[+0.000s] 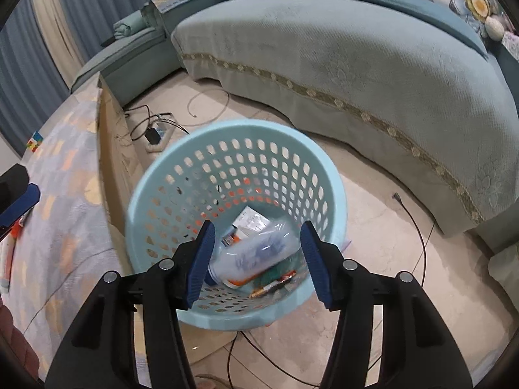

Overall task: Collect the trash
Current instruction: 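Carry both items over the blue basket and open both tools to drop them, then grasp the red plastic bag with the right tool while the left tool grasps the pink-labelled bottle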

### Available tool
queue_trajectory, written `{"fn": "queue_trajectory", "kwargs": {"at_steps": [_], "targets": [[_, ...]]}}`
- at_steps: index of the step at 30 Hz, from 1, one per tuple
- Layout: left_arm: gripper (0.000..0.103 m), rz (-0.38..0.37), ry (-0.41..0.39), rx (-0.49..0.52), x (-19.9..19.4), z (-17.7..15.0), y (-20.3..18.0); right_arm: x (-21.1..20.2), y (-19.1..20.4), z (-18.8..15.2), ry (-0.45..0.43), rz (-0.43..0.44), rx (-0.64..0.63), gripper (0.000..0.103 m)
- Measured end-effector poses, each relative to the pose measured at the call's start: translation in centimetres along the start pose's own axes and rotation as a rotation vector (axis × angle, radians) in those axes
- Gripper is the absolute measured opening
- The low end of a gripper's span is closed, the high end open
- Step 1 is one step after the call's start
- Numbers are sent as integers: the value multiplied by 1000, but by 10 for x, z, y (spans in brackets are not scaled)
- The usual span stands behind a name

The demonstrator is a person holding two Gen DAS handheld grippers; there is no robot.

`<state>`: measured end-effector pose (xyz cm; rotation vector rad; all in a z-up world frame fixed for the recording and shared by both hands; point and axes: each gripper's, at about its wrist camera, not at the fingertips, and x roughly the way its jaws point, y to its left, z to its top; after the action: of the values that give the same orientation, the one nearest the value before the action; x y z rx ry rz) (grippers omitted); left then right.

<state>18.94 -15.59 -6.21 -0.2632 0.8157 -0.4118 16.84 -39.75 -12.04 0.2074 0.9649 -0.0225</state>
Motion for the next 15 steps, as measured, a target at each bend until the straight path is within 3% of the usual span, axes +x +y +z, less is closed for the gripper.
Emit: {"fn": "queue_trajectory", "kwargs": {"at_steps": [8, 12, 15], "targets": [[64, 29, -126, 27, -70, 19, 8, -38, 56, 11, -119, 87, -102, 51], [66, 79, -197, 23, -119, 22, 29, -54, 100, 15, -172, 157, -166, 53], [67, 158, -240, 6, -159, 16, 60, -62, 131, 16, -201, 204, -204, 56]]}}
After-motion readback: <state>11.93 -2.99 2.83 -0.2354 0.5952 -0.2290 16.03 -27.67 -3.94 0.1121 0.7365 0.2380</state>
